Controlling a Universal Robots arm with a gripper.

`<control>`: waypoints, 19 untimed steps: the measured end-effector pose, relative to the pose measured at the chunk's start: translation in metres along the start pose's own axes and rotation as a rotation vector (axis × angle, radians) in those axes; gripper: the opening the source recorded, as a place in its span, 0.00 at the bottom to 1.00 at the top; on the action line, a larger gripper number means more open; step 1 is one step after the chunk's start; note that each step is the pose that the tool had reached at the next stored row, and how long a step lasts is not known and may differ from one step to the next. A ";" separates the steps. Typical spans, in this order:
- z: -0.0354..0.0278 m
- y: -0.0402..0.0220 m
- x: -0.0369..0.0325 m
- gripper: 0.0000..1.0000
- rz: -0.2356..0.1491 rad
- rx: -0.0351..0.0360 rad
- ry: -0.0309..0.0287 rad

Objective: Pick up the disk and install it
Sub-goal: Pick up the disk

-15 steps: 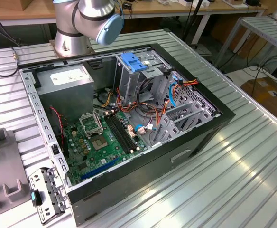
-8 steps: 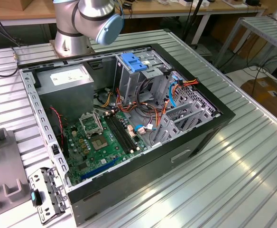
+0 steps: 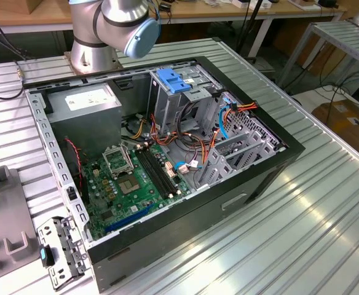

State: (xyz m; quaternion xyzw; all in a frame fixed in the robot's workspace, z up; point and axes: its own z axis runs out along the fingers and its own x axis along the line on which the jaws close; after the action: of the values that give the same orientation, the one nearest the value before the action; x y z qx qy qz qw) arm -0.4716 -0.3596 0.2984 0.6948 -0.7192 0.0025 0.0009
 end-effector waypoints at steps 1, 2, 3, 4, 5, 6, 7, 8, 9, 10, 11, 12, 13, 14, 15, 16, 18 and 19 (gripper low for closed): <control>0.0003 0.0000 0.0000 0.44 0.003 0.0001 0.0000; 0.0004 0.0000 0.0000 0.44 0.005 0.0001 0.0000; 0.0004 0.0000 0.0000 0.44 0.005 0.0000 0.0001; 0.0004 0.0000 0.0000 0.44 0.005 0.0000 0.0001; 0.0004 0.0000 0.0000 0.44 0.005 0.0000 0.0001; 0.0005 0.0000 0.0000 0.44 0.005 0.0001 0.0000; 0.0005 0.0000 0.0000 0.44 0.005 0.0002 0.0001; 0.0005 0.0000 0.0000 0.44 0.005 0.0001 0.0000; 0.0004 0.0000 0.0000 0.44 0.005 0.0001 0.0001; 0.0005 0.0000 0.0000 0.44 0.006 0.0001 0.0001; 0.0005 0.0000 0.0000 0.44 0.006 0.0001 0.0000; 0.0005 0.0000 0.0000 0.44 0.006 0.0002 0.0000; 0.0005 0.0000 0.0000 0.44 0.006 0.0001 0.0000; 0.0005 0.0000 0.0000 0.44 0.006 0.0001 0.0000; 0.0005 0.0000 0.0000 0.42 0.006 0.0001 0.0001; 0.0005 0.0000 0.0000 0.42 0.006 0.0001 0.0000; 0.0005 0.0000 0.0000 0.37 0.006 0.0001 0.0000; 0.0005 0.0000 0.0000 0.37 0.006 0.0001 0.0000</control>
State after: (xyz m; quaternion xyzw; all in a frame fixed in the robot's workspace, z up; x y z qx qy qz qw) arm -0.4716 -0.3596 0.2979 0.6927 -0.7212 0.0026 0.0009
